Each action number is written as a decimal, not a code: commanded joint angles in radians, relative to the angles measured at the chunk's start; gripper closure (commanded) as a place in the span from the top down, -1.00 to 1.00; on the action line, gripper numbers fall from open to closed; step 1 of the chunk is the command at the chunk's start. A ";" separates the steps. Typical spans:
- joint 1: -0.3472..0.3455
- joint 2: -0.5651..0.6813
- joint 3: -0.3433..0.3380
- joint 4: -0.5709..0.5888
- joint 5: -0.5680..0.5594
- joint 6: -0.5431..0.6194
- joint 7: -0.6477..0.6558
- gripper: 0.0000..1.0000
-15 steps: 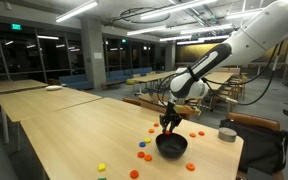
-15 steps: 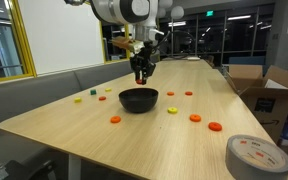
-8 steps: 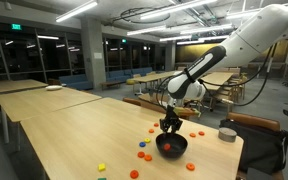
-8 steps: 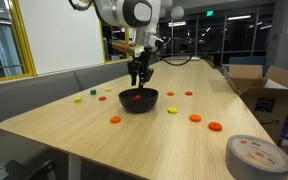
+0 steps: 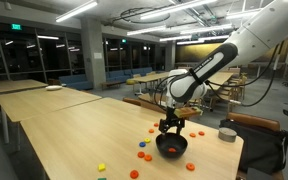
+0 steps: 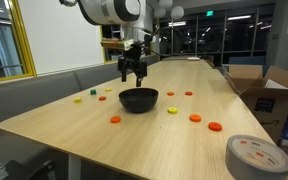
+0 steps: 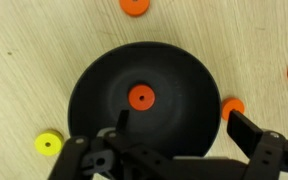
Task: Pick up some of the yellow and orange objects from the table and put them in the bowl
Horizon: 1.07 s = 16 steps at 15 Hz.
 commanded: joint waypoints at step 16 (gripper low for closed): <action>0.027 -0.276 0.155 -0.468 -0.184 0.216 0.315 1.00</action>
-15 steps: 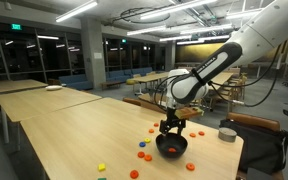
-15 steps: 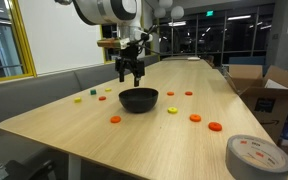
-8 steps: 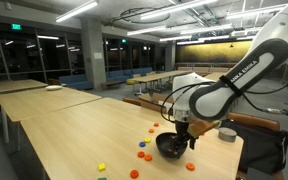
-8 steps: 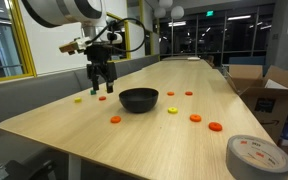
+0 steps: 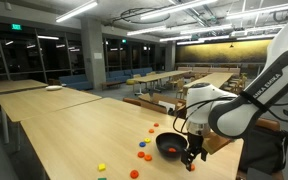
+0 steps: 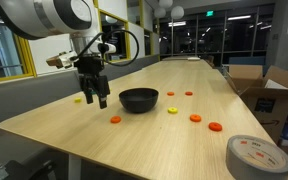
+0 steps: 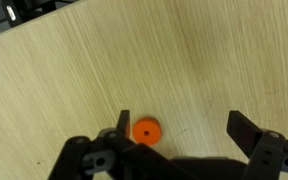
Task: Pick up some of the yellow and orange objects from the table and put them in the bowl
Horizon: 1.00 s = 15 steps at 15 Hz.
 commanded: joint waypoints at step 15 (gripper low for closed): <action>-0.076 0.170 -0.104 -0.003 0.101 0.249 -0.191 1.00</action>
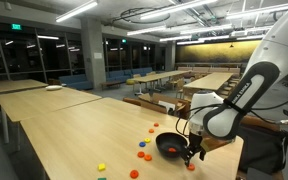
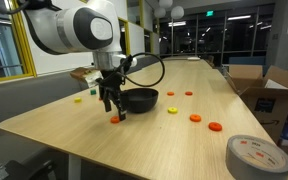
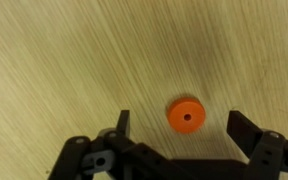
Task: Pick up some of the yellow and orange objects from the table and put them in the bowl
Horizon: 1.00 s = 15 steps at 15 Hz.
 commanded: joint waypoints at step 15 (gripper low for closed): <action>0.012 0.093 -0.021 0.084 0.036 -0.011 -0.095 1.00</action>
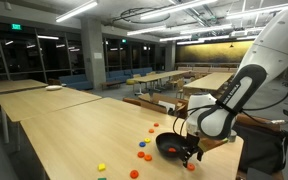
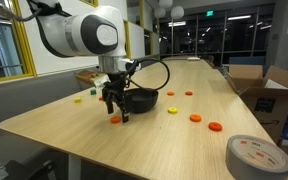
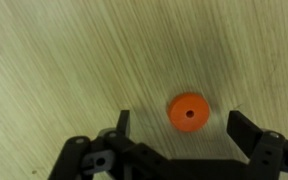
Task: Pick up some of the yellow and orange objects from the table and put them in the bowl
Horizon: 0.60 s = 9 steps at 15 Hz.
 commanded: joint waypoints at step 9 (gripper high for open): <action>0.025 0.035 0.004 0.057 0.037 -0.057 -0.043 1.00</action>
